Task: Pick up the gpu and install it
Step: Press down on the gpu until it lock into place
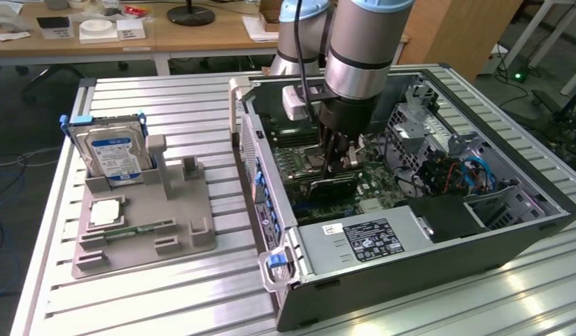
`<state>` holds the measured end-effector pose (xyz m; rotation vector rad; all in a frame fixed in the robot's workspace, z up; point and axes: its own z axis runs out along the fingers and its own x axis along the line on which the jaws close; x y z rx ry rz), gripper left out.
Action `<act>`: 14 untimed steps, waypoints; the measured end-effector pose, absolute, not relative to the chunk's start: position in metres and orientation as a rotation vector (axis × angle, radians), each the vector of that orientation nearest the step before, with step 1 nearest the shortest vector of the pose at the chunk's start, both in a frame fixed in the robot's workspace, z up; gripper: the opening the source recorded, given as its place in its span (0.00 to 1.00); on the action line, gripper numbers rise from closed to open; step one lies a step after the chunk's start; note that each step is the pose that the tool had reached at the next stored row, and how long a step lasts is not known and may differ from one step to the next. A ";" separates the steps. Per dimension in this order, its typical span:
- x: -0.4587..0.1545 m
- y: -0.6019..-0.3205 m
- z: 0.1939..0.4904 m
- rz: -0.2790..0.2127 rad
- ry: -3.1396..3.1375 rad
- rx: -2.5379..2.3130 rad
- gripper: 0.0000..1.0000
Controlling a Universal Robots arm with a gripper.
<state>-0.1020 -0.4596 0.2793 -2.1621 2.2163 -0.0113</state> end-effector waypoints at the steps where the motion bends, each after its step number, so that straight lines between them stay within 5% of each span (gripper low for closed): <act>1: -0.102 -0.460 0.279 -0.011 2.216 -2.162 0.10; 14: -0.124 -0.460 0.279 -0.012 2.217 -2.161 0.10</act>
